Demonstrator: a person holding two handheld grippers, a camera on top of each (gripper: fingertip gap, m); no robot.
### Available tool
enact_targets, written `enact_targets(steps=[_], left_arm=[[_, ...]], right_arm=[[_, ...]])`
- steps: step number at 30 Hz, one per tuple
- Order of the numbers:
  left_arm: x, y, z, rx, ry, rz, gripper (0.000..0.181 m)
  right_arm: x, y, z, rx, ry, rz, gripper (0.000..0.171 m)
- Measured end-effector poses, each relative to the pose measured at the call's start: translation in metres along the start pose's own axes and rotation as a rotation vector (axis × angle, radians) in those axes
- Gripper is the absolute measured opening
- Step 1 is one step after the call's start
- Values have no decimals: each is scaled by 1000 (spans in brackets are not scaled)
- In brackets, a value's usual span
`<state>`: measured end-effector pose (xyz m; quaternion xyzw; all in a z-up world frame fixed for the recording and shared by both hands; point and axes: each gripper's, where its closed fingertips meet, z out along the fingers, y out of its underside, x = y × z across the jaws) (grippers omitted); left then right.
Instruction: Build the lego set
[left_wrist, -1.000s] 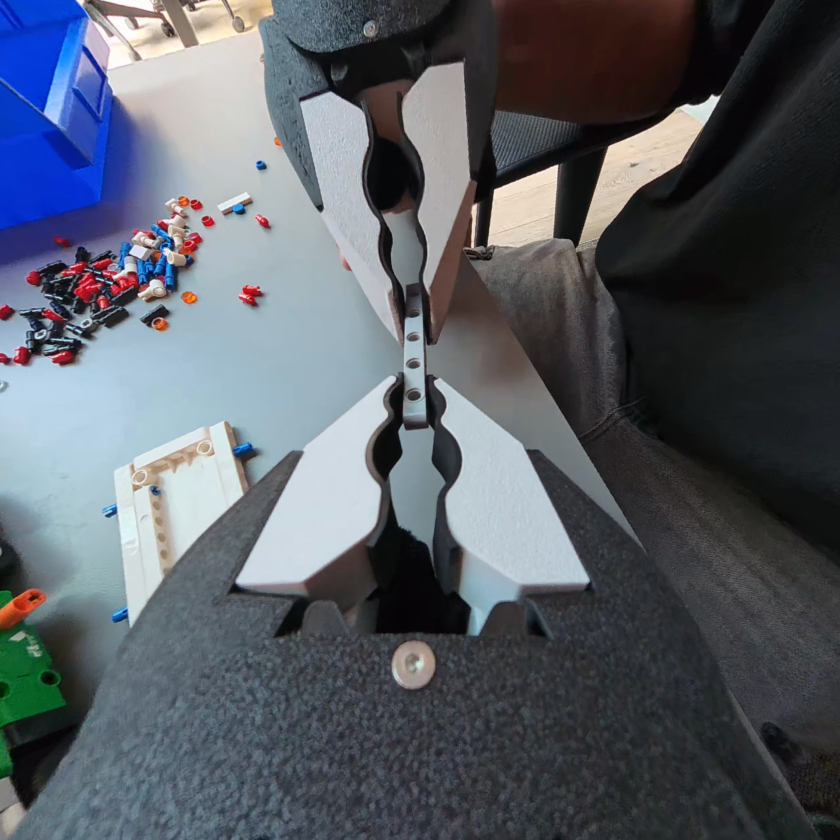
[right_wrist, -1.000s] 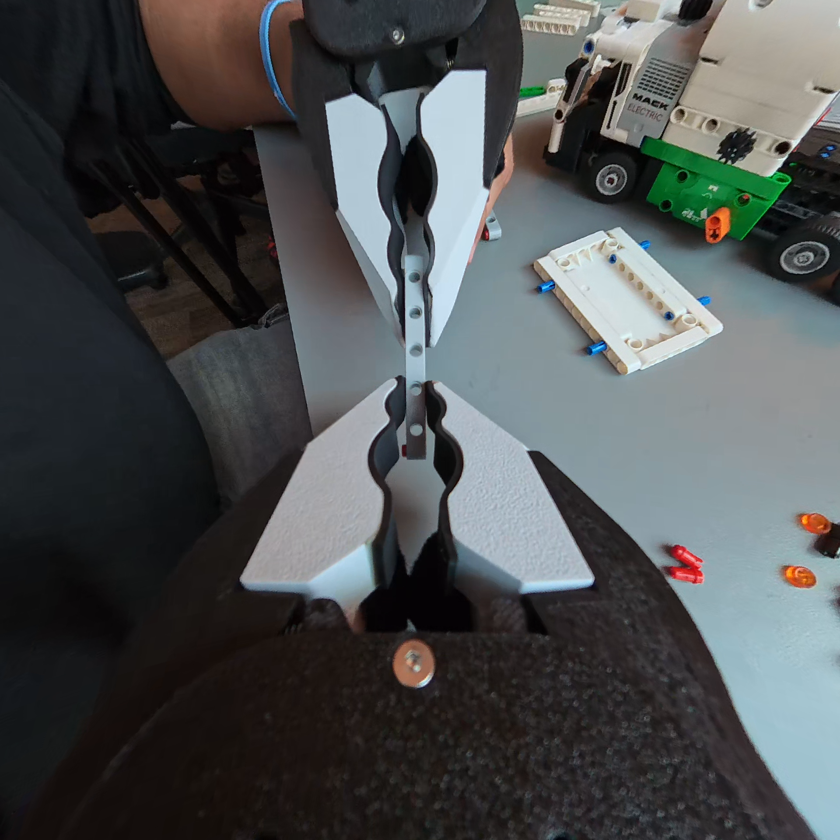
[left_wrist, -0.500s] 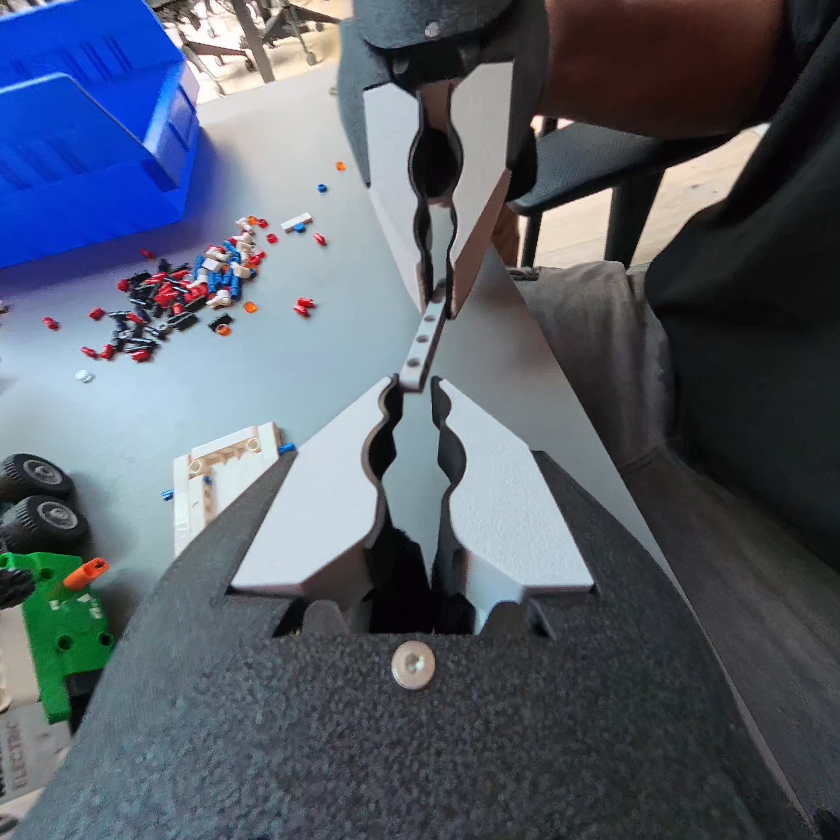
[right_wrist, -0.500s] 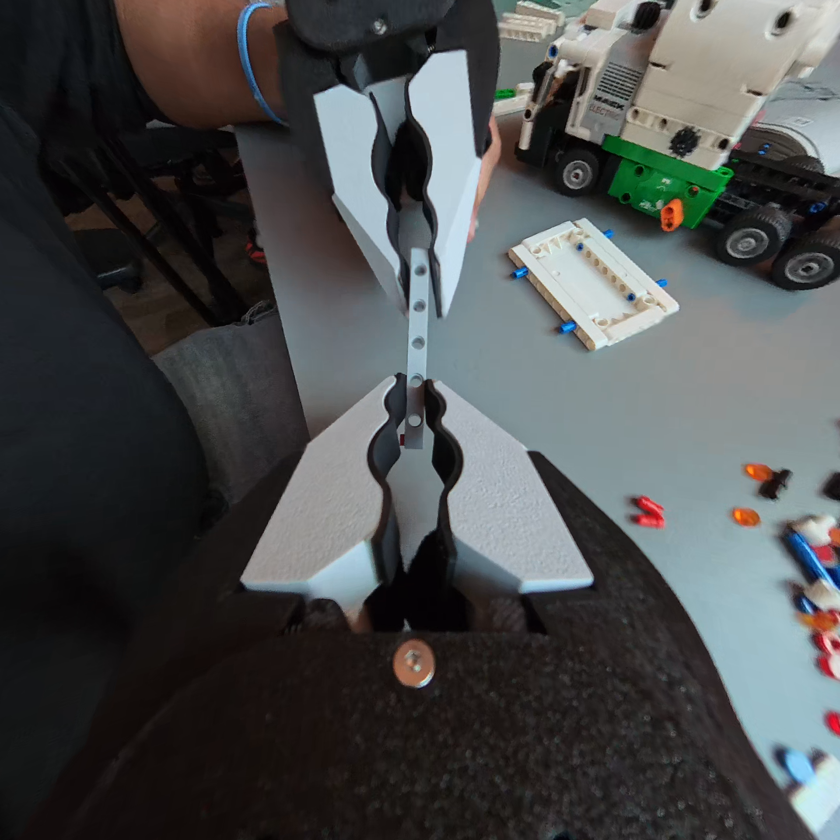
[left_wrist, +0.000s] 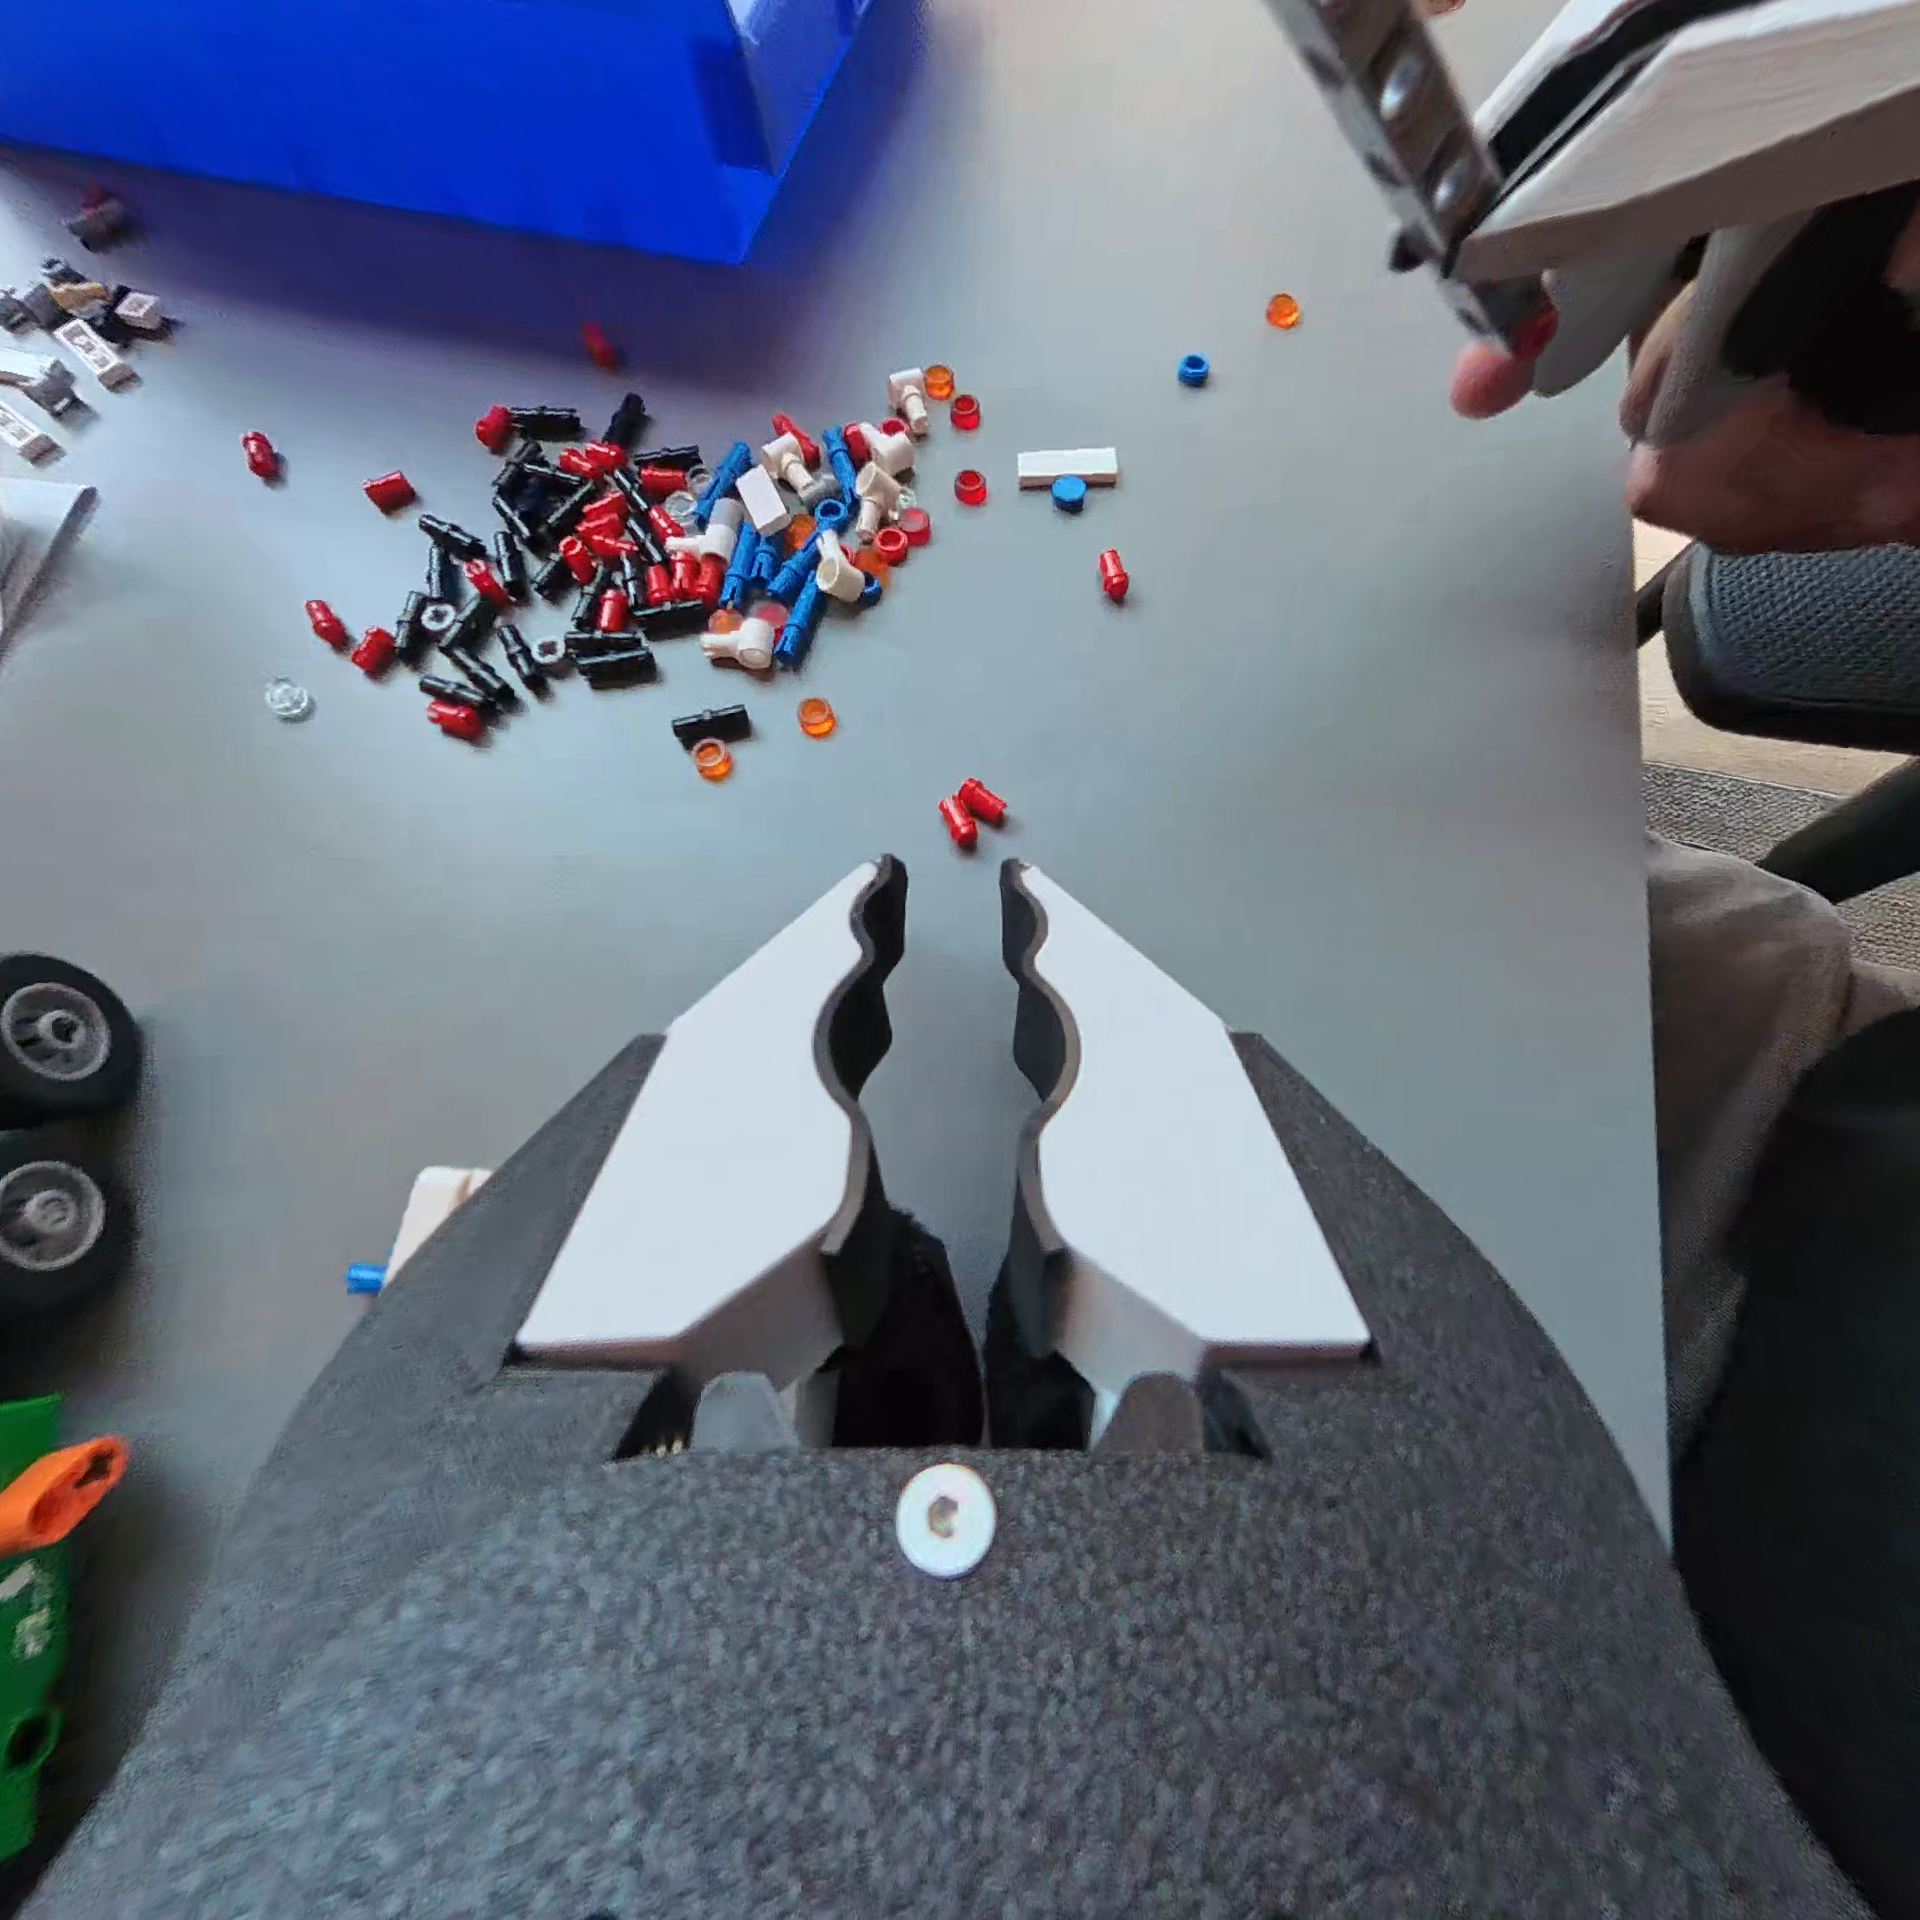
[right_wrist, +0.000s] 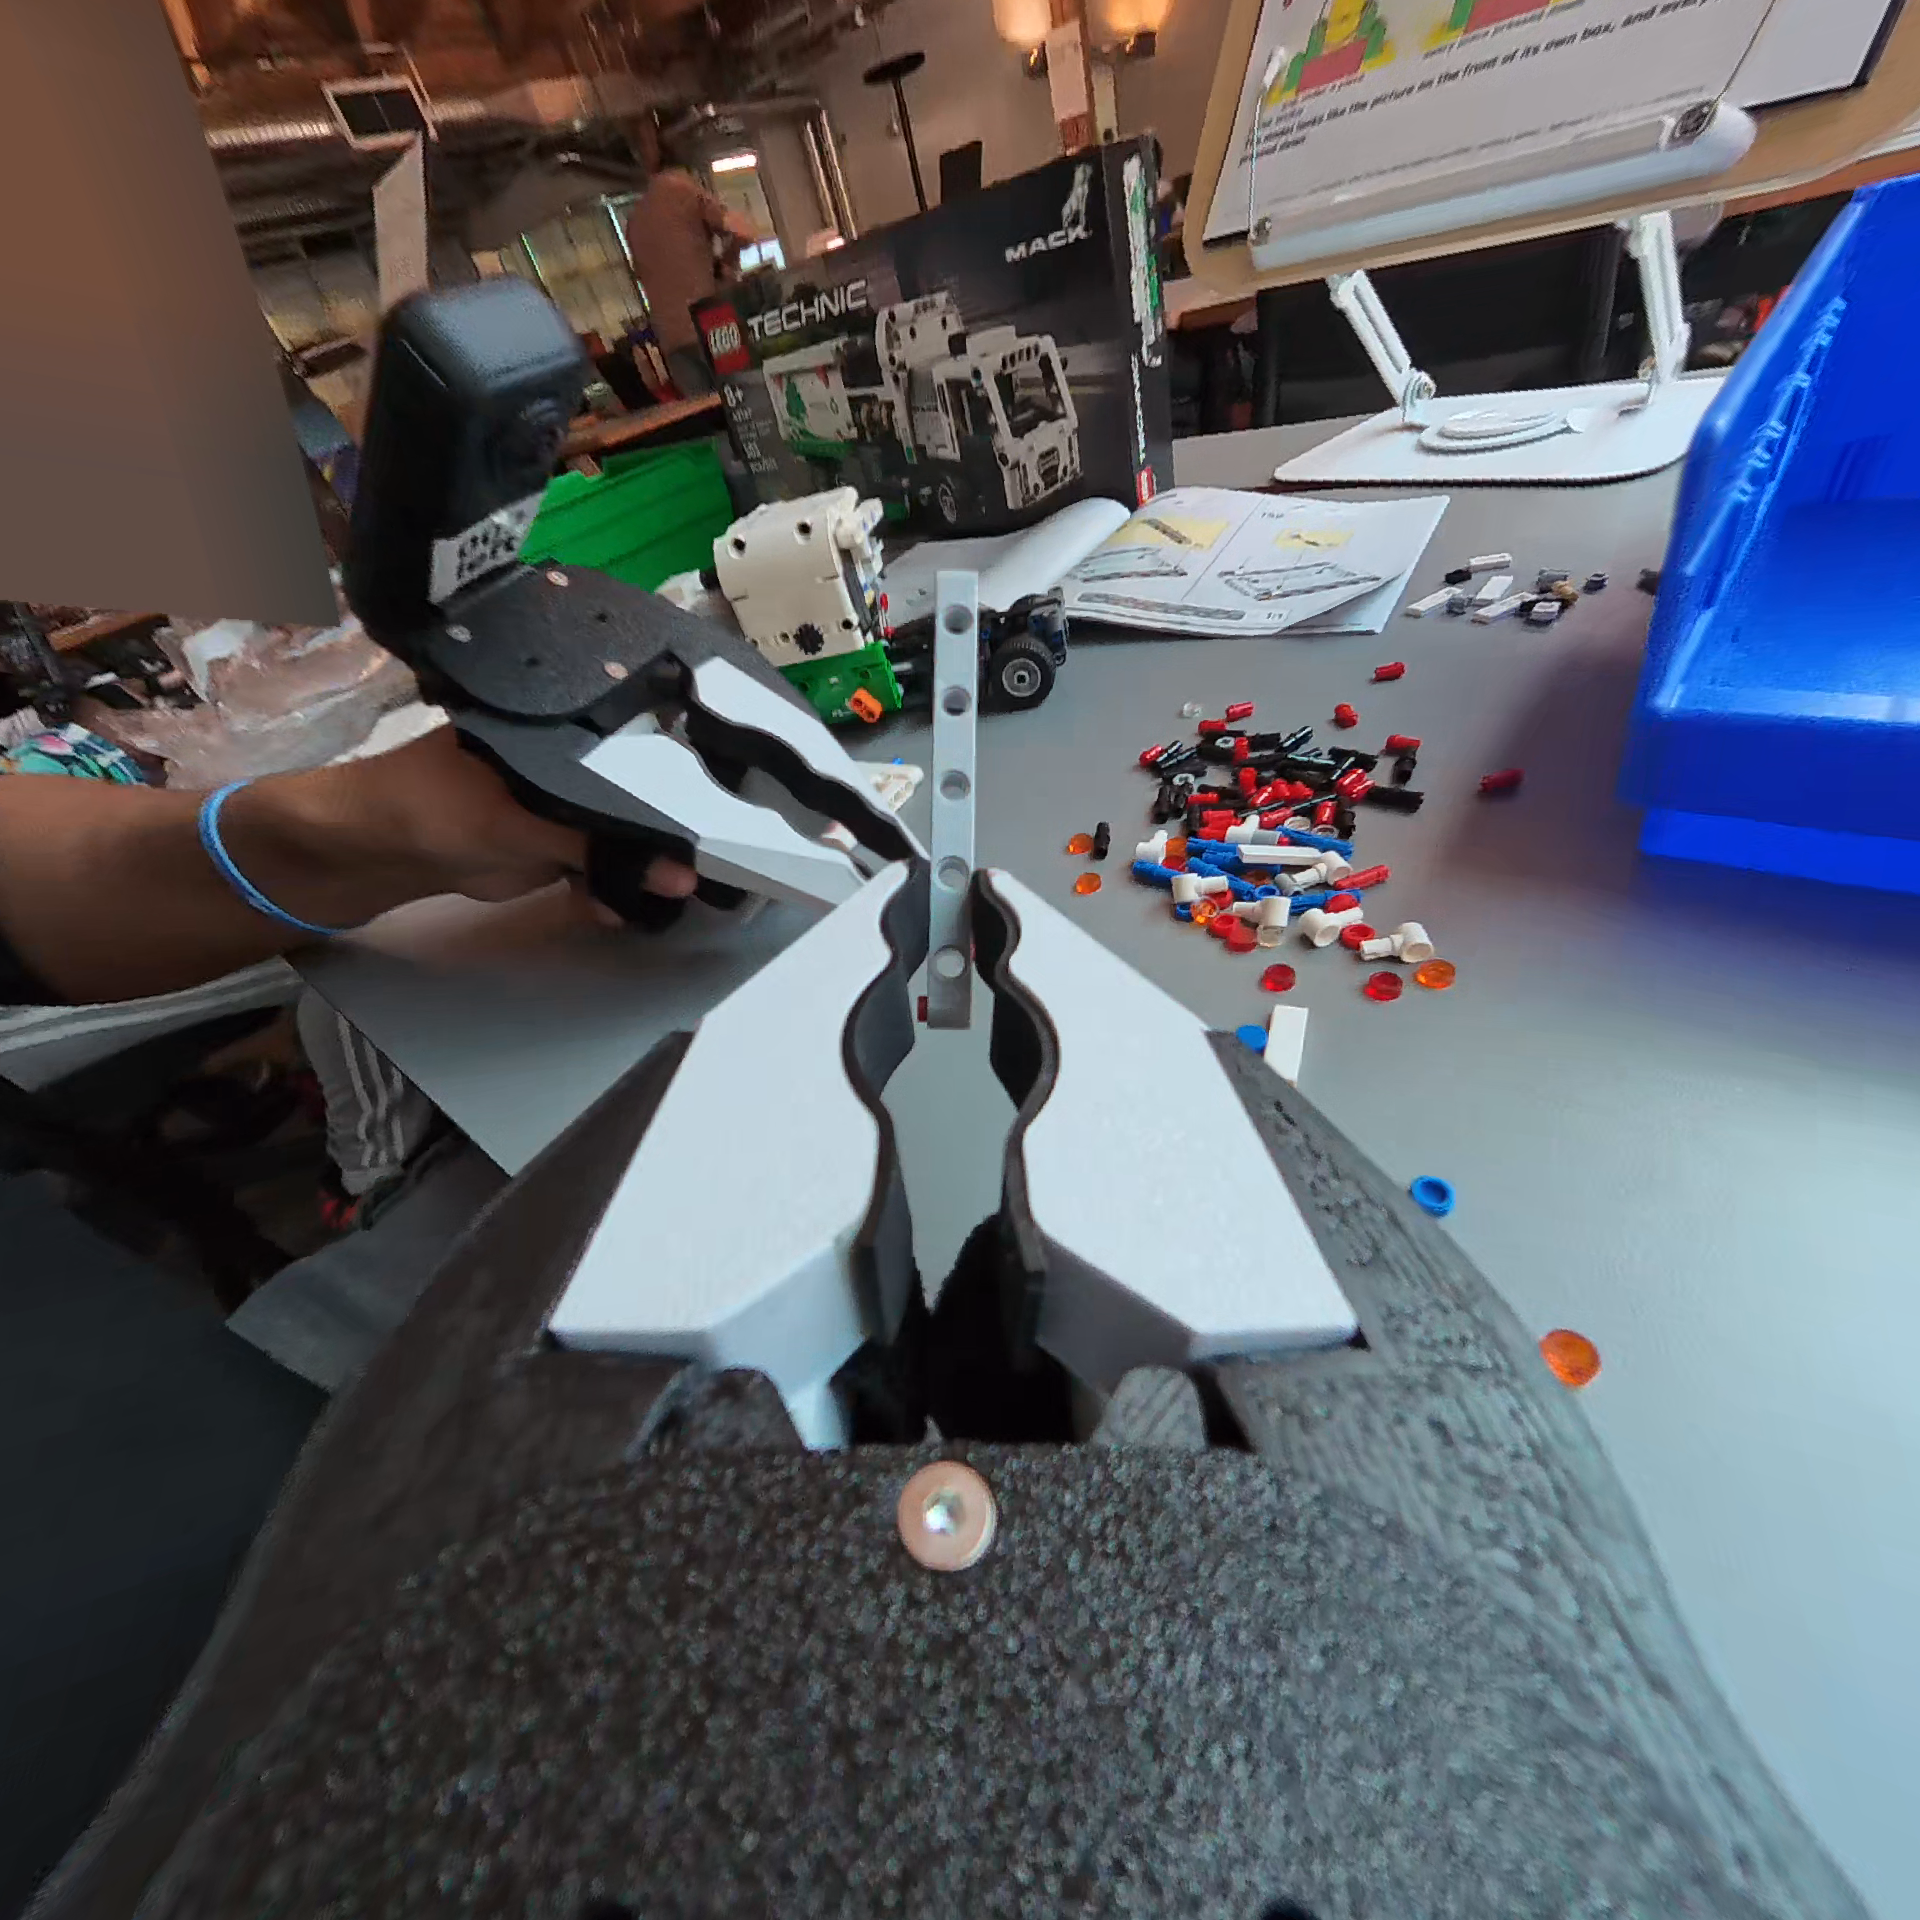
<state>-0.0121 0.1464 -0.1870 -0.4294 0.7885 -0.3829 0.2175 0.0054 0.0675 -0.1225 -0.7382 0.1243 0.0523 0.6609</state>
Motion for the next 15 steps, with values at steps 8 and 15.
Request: enact_targets(steps=[8, 15], left_arm=[[0, 0, 19, -75, 3, -5, 17], [0, -2, 23, -80, -7, 8, 4]], right_arm=[[4, -2, -5, 31, -80, 110, 7], [6, 14, -1, -11, -95, 153, 7]])
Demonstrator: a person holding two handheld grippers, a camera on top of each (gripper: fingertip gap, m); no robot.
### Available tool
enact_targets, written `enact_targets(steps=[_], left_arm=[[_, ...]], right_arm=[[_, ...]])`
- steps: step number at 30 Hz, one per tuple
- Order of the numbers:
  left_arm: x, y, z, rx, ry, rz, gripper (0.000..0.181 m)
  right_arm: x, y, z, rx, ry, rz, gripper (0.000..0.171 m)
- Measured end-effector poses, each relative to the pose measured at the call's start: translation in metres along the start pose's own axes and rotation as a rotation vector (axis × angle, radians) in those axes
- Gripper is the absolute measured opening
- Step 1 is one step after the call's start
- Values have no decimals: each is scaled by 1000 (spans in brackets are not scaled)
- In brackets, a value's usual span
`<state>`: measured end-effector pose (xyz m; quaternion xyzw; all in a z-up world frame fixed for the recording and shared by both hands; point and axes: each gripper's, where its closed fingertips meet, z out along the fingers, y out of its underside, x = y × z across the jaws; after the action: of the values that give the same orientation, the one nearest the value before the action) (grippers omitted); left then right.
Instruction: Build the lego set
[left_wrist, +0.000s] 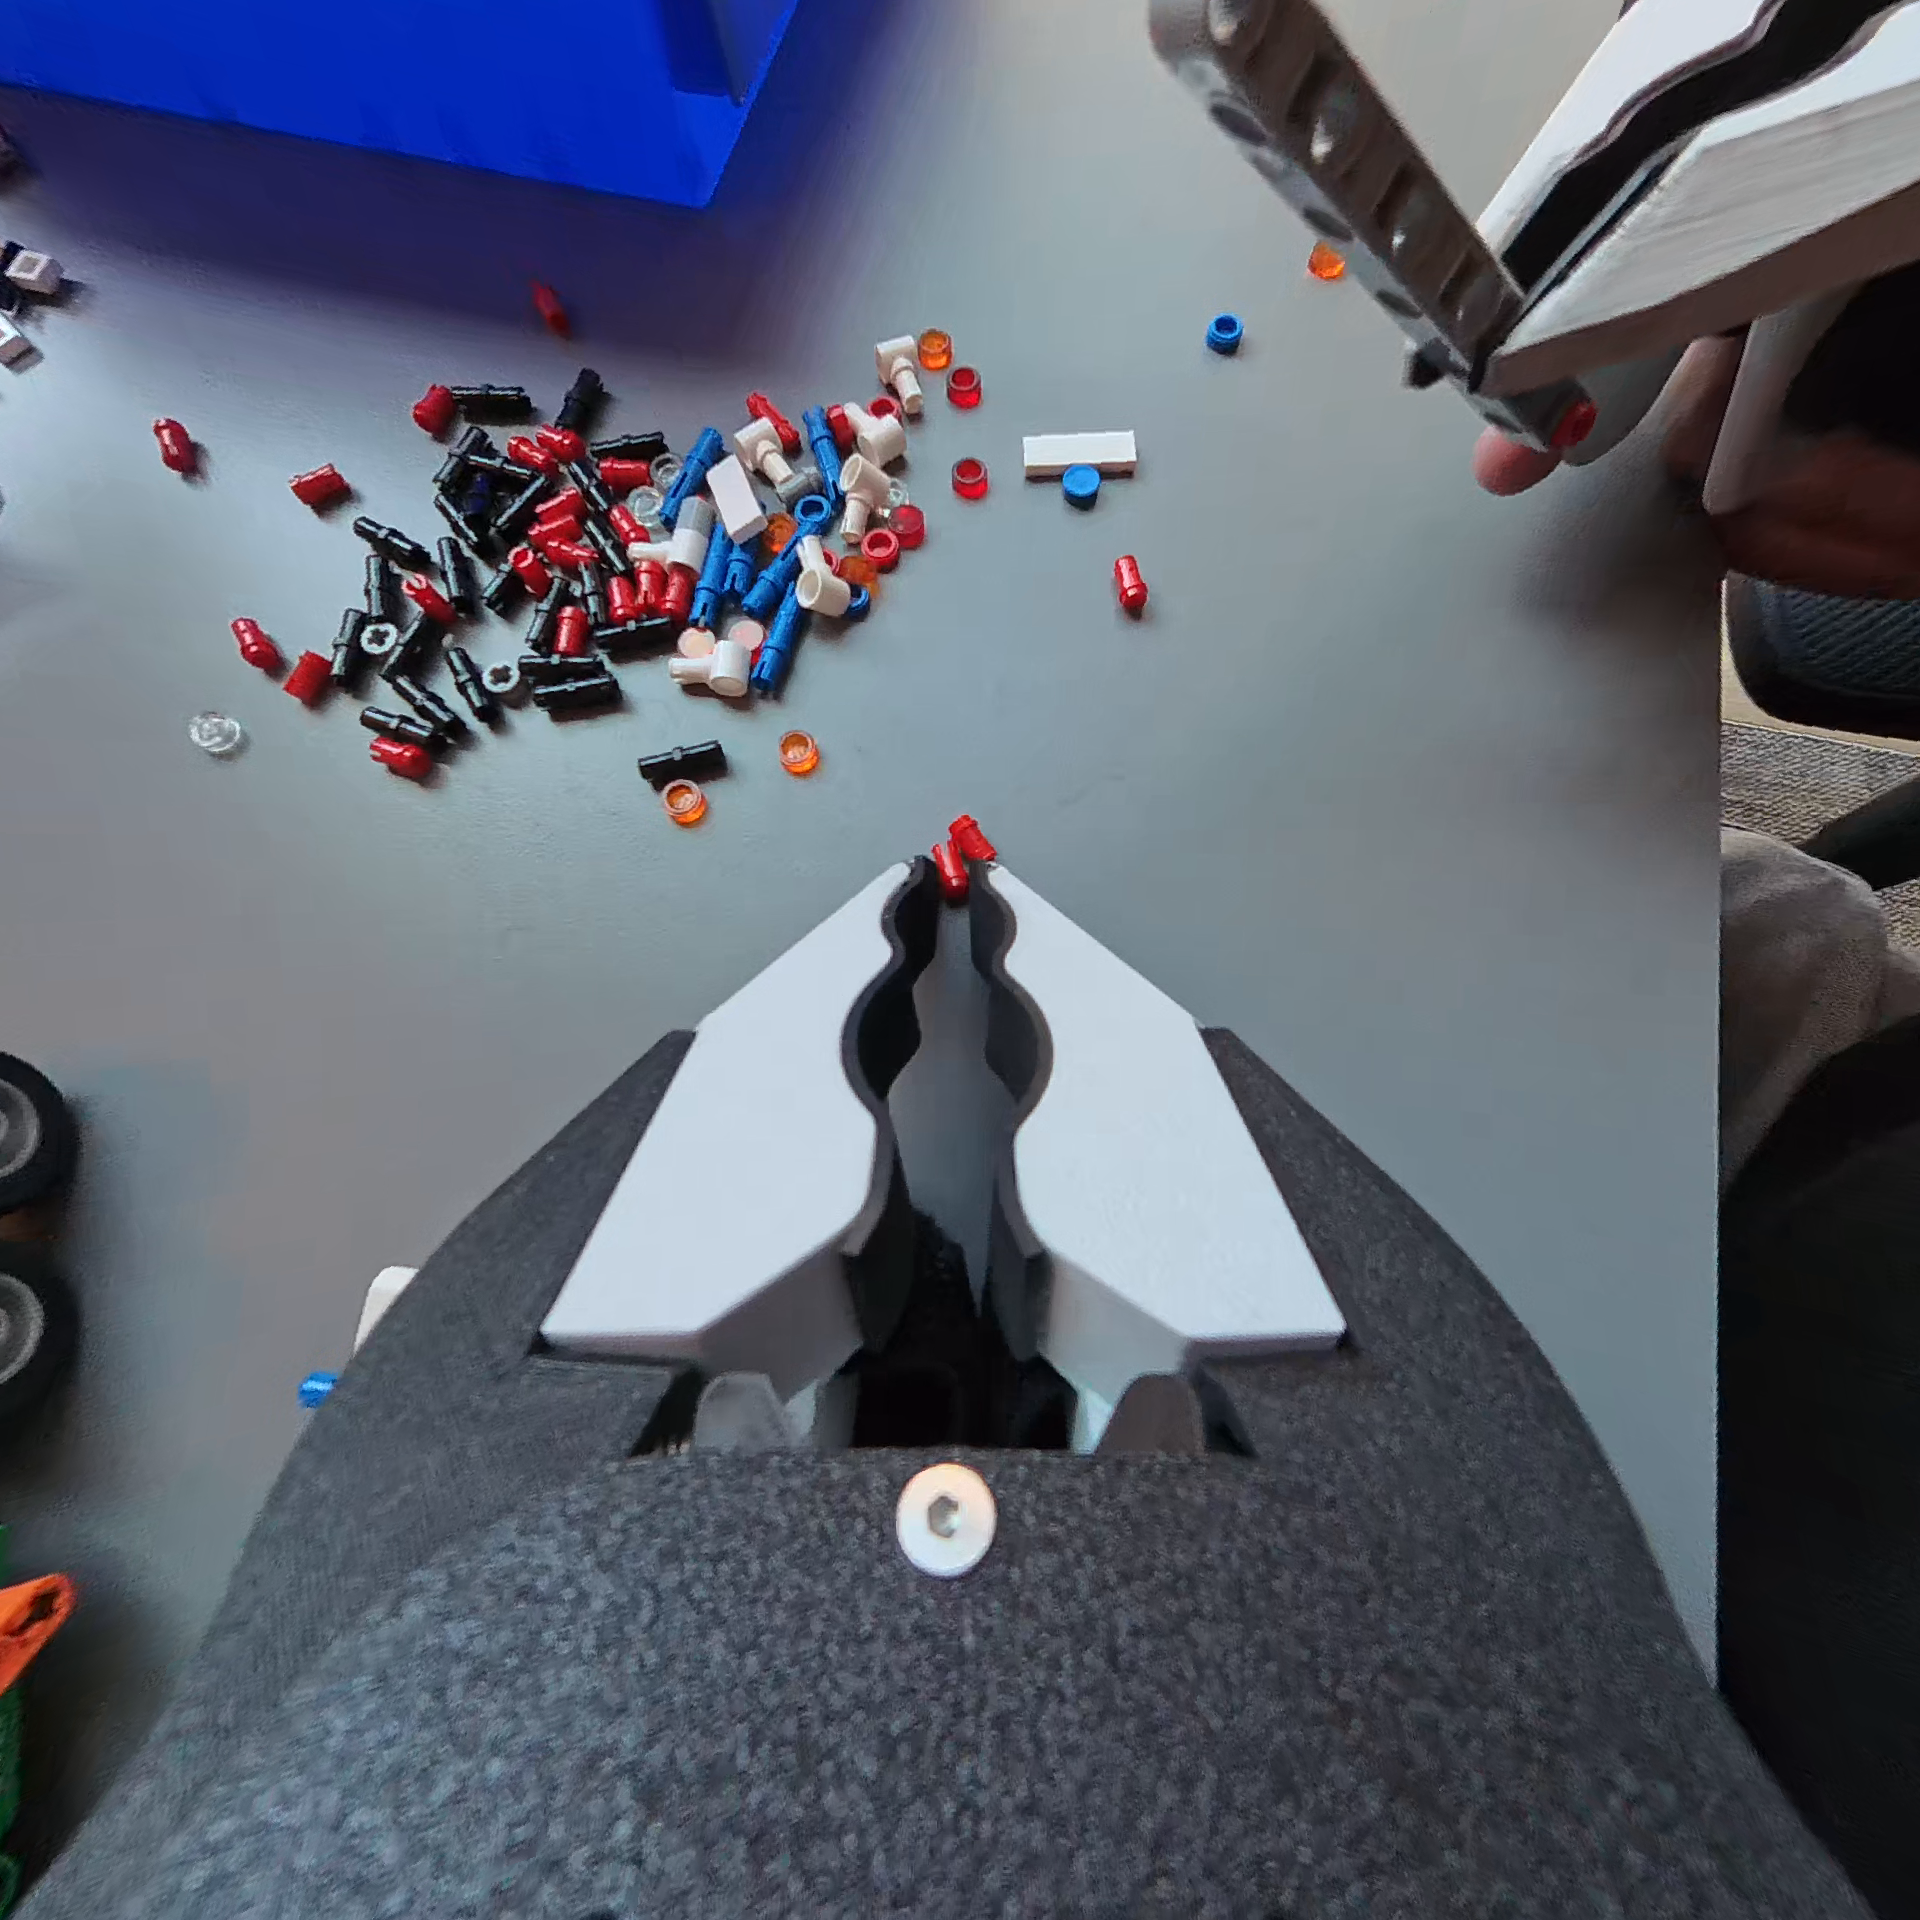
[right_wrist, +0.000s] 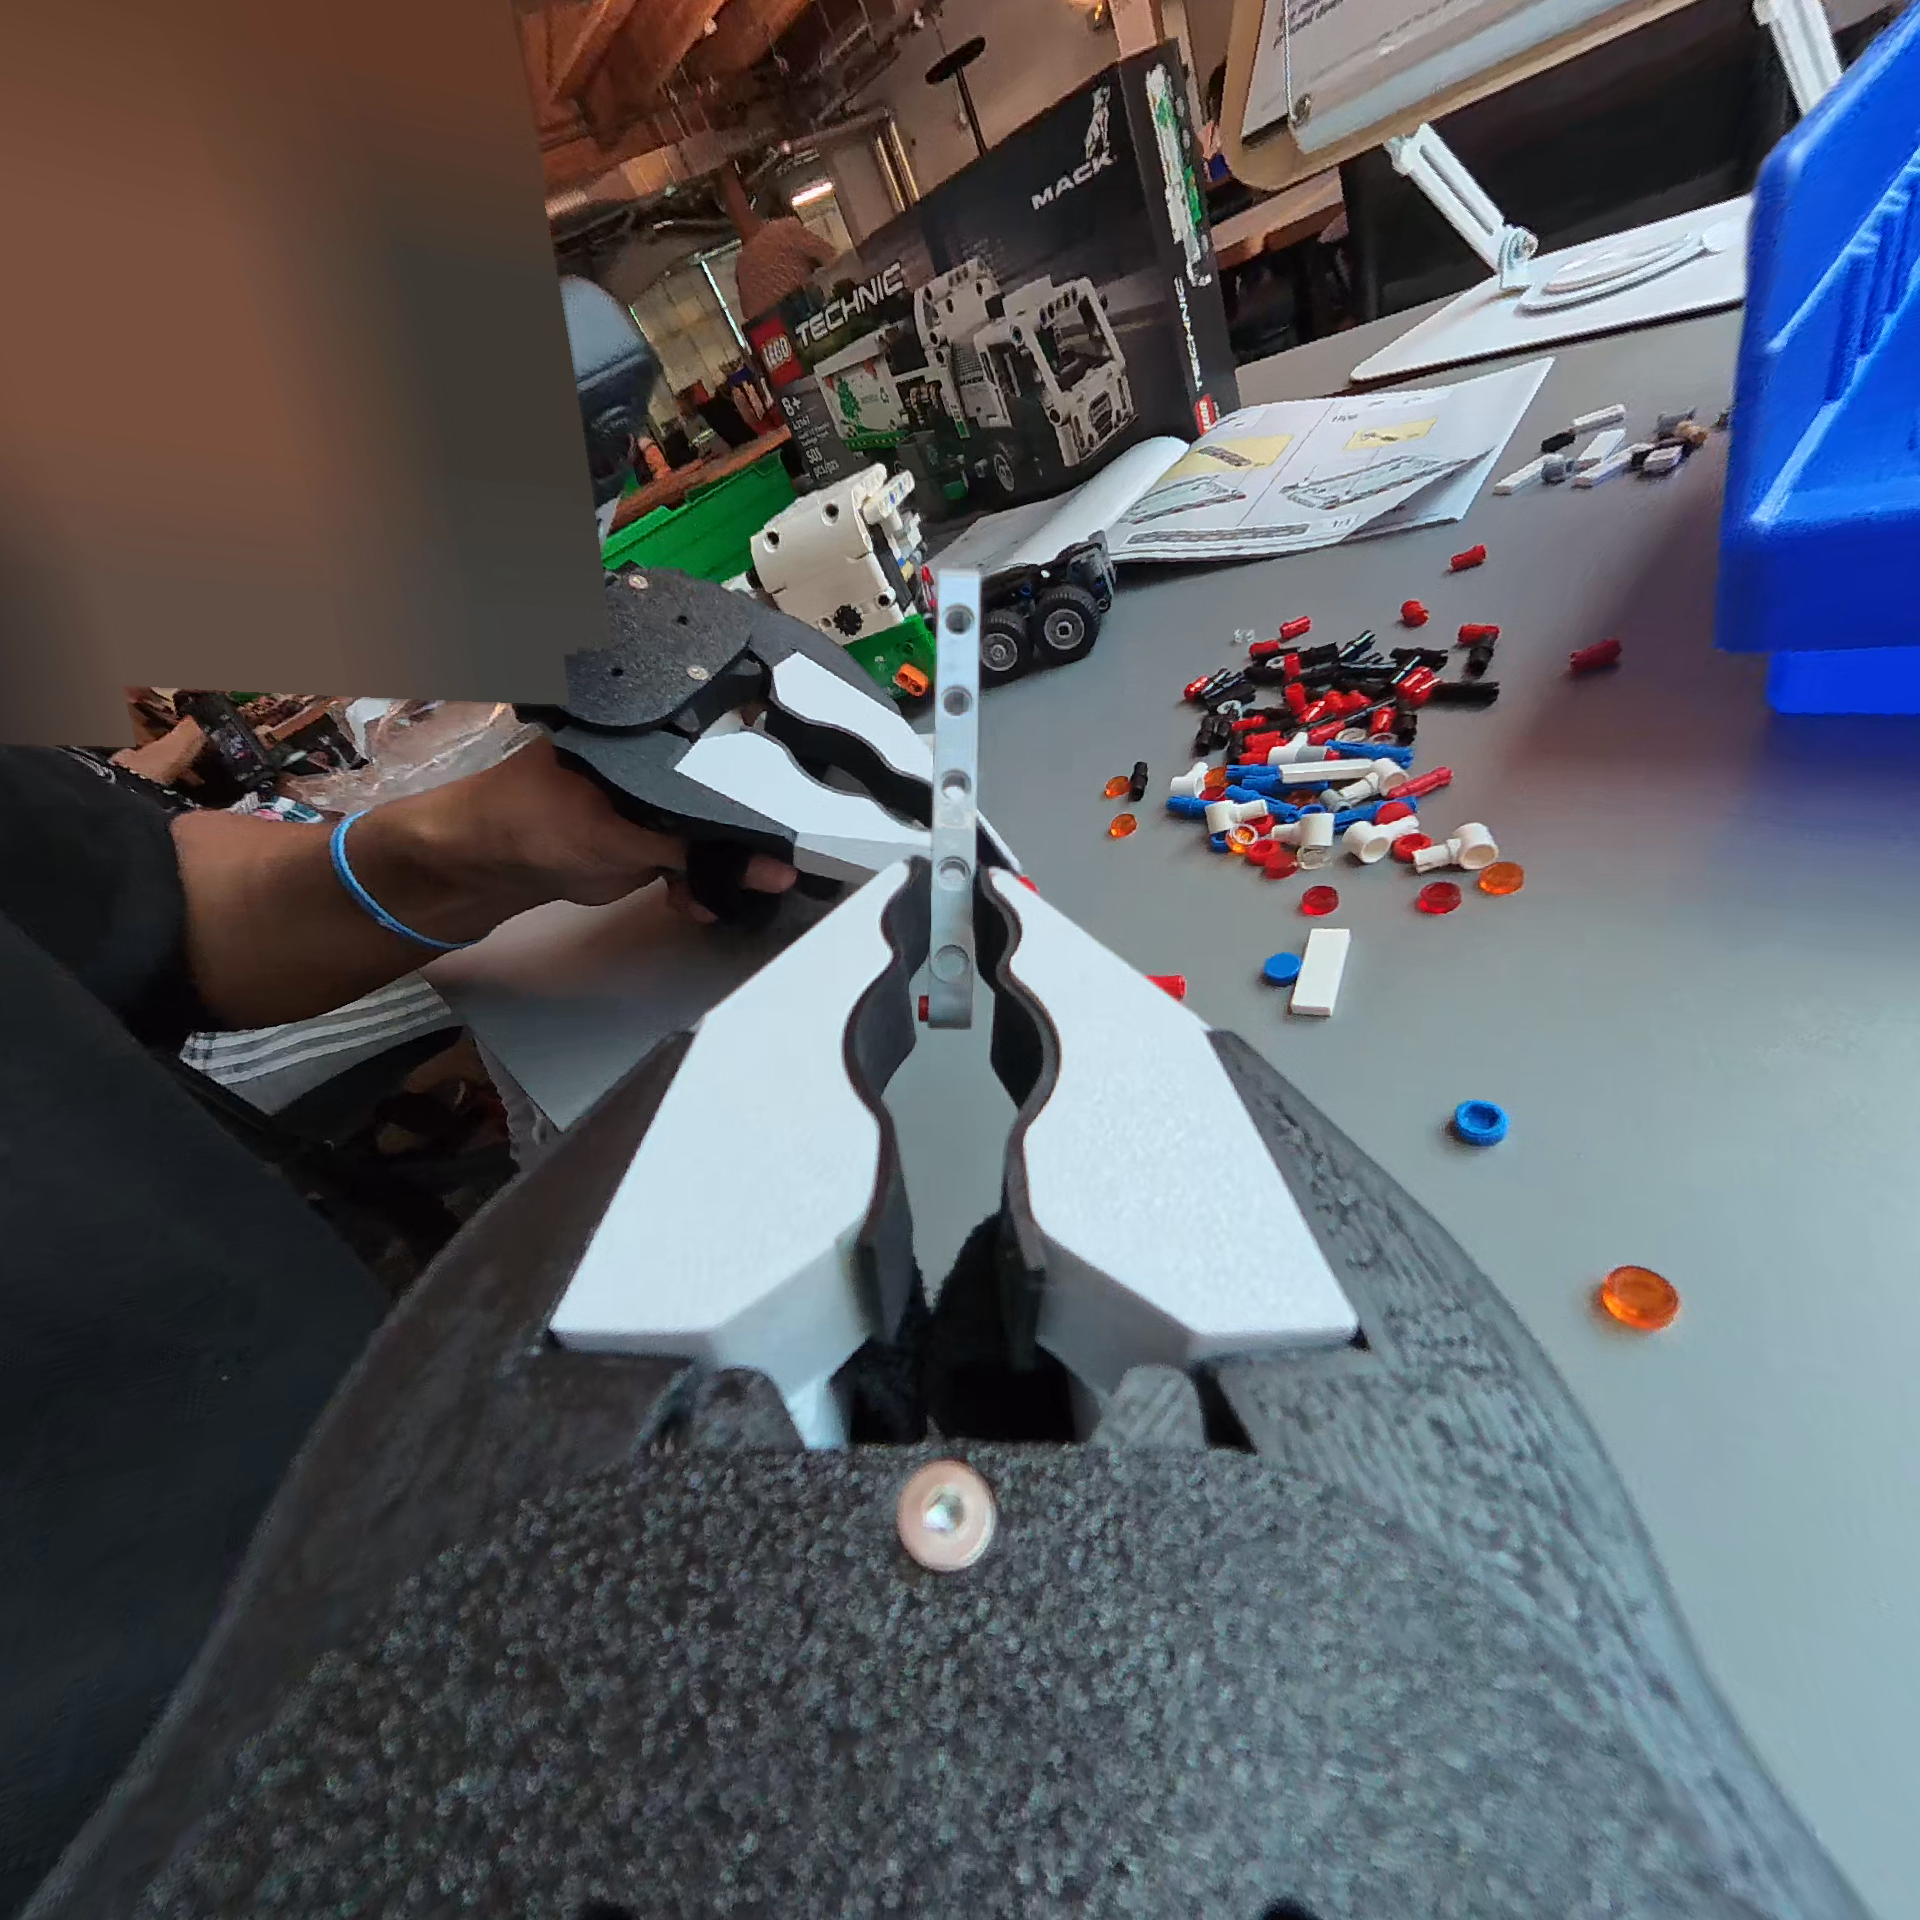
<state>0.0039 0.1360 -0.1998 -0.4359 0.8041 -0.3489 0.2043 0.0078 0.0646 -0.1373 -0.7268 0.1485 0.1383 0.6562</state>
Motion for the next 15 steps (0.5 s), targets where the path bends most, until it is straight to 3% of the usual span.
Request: enact_targets(steps=[8, 11, 15], left_arm=[[-1, 1, -9, 33, -20, 85, 3], [9, -8, -29, 141, -6, 211, 3], [12, -10, -55, 246, -41, 318, 3]], right_arm=[[0, 2, 6, -72, 62, -35, 7], [2, 8, 17, -178, 116, -14, 7], [-6, 24, 49, -339, 160, -164, 7]])
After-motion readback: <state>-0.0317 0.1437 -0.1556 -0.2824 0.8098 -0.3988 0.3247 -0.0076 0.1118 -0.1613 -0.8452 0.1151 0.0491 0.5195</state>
